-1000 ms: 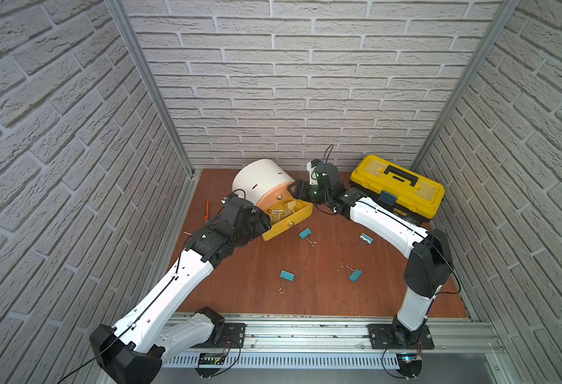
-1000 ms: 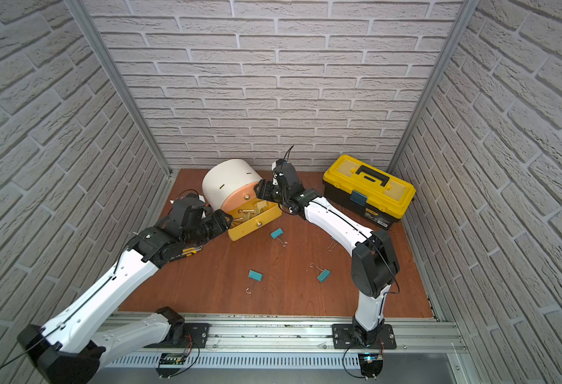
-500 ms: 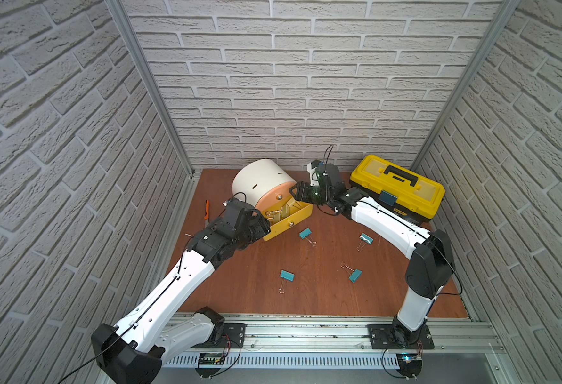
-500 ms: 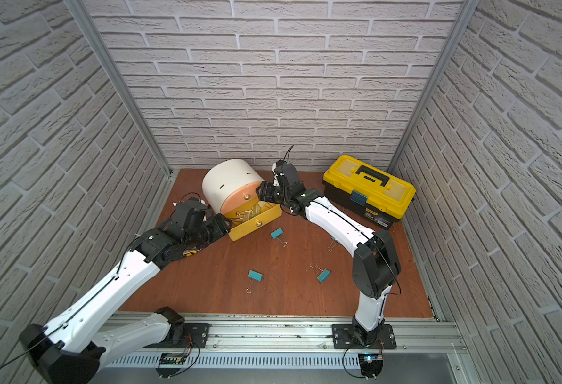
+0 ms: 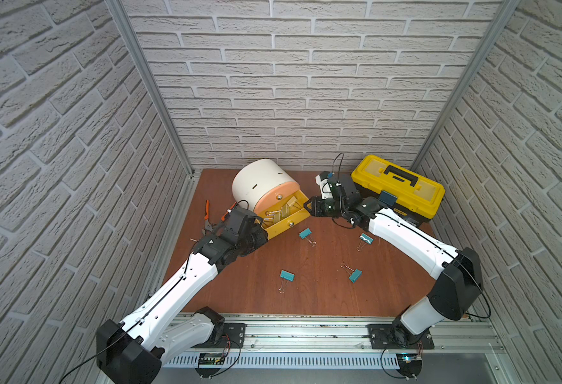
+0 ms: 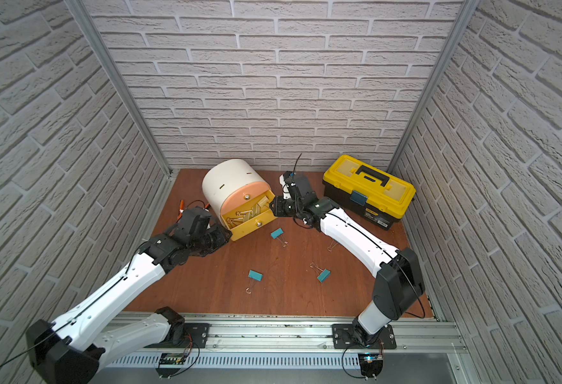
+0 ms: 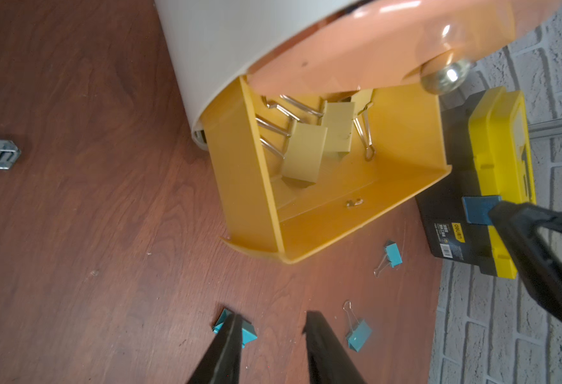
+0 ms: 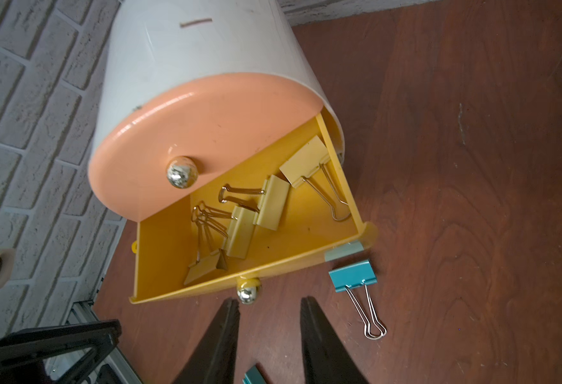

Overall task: Put the binder clips in the drawer according to color
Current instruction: Close the drawer in the storage box.

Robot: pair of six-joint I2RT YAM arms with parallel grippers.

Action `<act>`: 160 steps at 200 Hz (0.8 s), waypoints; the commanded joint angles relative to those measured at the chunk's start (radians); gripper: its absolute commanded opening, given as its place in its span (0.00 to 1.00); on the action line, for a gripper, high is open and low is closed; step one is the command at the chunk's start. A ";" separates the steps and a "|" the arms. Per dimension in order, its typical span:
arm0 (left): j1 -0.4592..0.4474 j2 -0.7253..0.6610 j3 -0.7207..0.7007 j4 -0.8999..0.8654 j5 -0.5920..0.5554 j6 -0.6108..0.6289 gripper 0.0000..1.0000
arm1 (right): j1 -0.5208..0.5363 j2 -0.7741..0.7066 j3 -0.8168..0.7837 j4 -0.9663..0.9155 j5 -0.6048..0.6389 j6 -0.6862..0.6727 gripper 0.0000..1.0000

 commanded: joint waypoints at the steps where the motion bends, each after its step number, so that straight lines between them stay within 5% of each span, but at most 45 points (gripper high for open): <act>1: -0.004 0.013 -0.018 0.076 0.032 -0.017 0.25 | -0.011 -0.030 -0.036 -0.019 -0.003 -0.011 0.26; 57: -0.002 0.072 -0.040 0.146 0.053 -0.037 0.00 | -0.052 0.012 -0.072 0.011 -0.052 0.040 0.04; 160: 0.023 0.145 -0.016 0.184 0.020 -0.037 0.00 | -0.101 0.128 0.000 0.046 -0.154 0.069 0.02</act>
